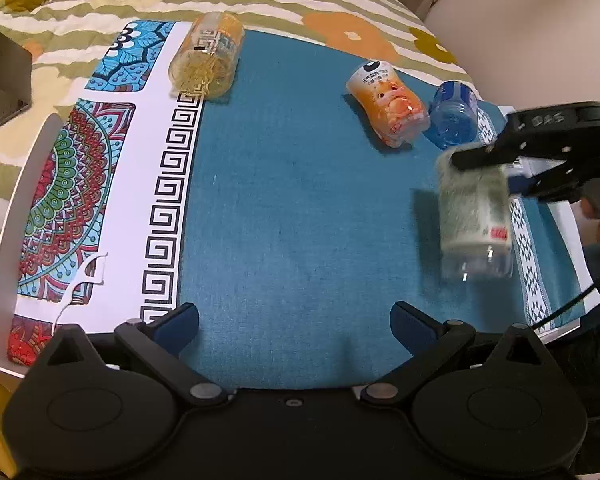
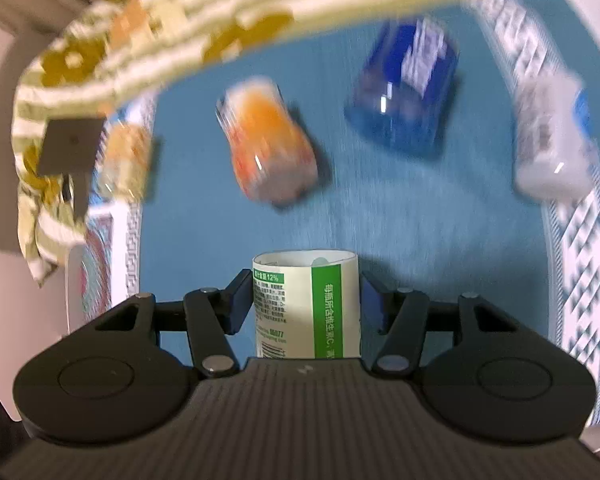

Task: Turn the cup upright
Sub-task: 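Grasp the green-labelled cup with the right gripper while the left gripper releases it, then rotate the cup upright with the right gripper and lower it onto the cloth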

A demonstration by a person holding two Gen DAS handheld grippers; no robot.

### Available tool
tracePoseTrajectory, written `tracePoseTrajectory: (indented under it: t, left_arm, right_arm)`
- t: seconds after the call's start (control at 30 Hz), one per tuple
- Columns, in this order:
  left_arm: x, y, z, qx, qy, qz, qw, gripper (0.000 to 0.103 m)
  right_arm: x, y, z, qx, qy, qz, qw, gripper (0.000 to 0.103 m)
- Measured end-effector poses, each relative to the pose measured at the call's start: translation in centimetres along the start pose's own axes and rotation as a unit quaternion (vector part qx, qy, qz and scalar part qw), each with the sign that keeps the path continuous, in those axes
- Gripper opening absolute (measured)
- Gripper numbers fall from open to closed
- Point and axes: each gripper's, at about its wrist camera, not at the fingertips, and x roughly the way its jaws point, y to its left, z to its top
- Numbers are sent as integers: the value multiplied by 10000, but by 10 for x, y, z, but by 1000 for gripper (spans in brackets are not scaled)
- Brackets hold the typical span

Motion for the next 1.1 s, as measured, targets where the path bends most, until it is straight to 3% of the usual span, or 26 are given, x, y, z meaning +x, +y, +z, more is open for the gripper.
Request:
tracePoseTrajectory:
  t: [0.07,0.2,0.33,0.47,0.7,1.1]
  left_arm:
    - [-1,0,-1,-5,-40,2,10000,103]
    - [-1,0,-2,-63,-78,51,9999,103]
    - [3,0,-5,-10,-77,153,9999,103]
    - [2,-1,-10,-13,-323,331,9989,103]
    - [-1,-8,-9,94,-557,398,9976,103]
    - [5,-16,-12,158,-453,395,9981,103]
  right_arm:
    - [-17,4,-9,-153,-678,-41,9976,72]
    - [-27,4,-39,-199,-2080,-46,9779,72]
    - [-16,0,-56,-153,-2869,-46,9578,72]
    - [-2,1,-71,-414,-3461,-182,9371,74]
    - [12,5,-88,-900,-3880,-316,9167,75]
    - [3,9,-118,-1229,-3732,-450,9185,75]
